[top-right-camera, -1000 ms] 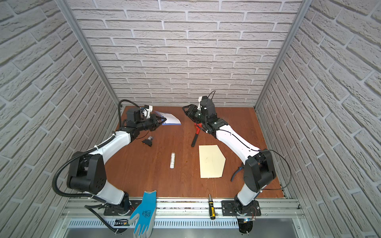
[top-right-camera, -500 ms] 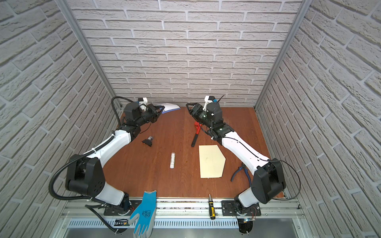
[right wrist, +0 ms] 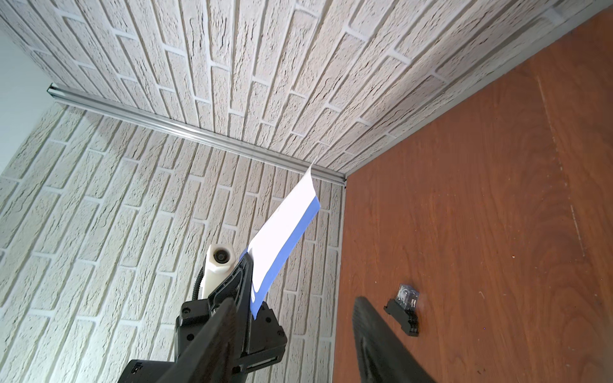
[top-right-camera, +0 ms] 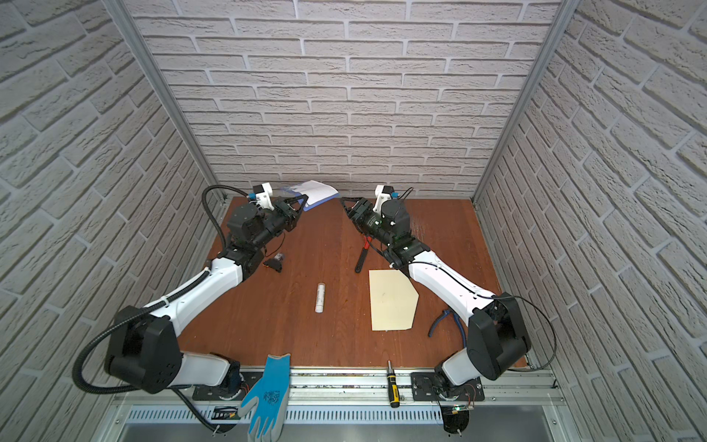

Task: Place the letter into the envelope and seal it

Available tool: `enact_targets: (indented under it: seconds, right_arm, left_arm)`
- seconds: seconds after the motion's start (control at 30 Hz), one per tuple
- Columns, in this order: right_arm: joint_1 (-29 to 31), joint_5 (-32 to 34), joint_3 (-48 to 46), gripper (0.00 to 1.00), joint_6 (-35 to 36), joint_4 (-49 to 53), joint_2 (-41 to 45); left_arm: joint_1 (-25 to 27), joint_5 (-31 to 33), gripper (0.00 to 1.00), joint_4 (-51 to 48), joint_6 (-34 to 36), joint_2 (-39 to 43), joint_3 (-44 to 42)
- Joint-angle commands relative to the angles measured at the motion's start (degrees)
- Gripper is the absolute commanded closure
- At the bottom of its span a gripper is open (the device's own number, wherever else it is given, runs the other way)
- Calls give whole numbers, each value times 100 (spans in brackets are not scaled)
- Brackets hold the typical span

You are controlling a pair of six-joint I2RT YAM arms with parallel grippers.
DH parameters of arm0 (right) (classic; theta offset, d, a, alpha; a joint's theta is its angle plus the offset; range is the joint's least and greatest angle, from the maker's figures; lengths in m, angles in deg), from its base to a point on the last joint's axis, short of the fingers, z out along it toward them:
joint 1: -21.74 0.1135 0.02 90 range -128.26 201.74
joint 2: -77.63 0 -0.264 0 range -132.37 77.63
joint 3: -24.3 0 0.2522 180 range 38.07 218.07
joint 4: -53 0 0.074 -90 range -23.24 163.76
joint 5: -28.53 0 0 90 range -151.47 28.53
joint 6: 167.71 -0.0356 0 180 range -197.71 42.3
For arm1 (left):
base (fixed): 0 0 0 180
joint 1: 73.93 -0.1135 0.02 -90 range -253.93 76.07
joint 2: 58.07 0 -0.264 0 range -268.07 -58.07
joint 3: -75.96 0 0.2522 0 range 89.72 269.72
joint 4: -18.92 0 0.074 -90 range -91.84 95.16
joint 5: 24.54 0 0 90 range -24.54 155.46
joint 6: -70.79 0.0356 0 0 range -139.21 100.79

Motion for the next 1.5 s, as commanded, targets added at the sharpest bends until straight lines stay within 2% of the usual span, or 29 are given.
enact_targets:
  seconds: [0.0, 0.23, 0.43, 0.57, 0.77, 1.1, 1.23, 1.47]
  right_arm:
    - [125, -156, -338, 41, -102, -914, 153]
    - [392, -174, -1050, 38, -17, -1891, 195]
    - [633, 134, -1459, 35, 278, -2025, 445]
    - [766, 319, -1531, 35, 424, -2107, 472]
    - [794, 297, -1438, 36, 262, -2595, 244]
    - [801, 464, -1349, 37, 79, -2731, 13]
    - [828, 588, -1546, 42, -30, -3099, -14]
    - [838, 650, -1823, 60, -133, -3425, 86]
  left_arm:
    - [176, 407, 100, 1092, 29, 220, -392]
    - [623, 683, 100, 2225, 251, 445, -1198]
    - [787, 742, 100, 2595, 471, 724, -1600]
    - [844, 751, 100, 2873, 520, 740, -1785]
    - [1064, 1079, 100, 3525, 482, 625, -2240]
    - [1260, 1163, 100, 3639, 545, 542, -2221]
    - [1397, 1245, 100, 3772, 574, 421, -2273]
    - [1697, 1441, 100, 4240, 601, 51, -2337]
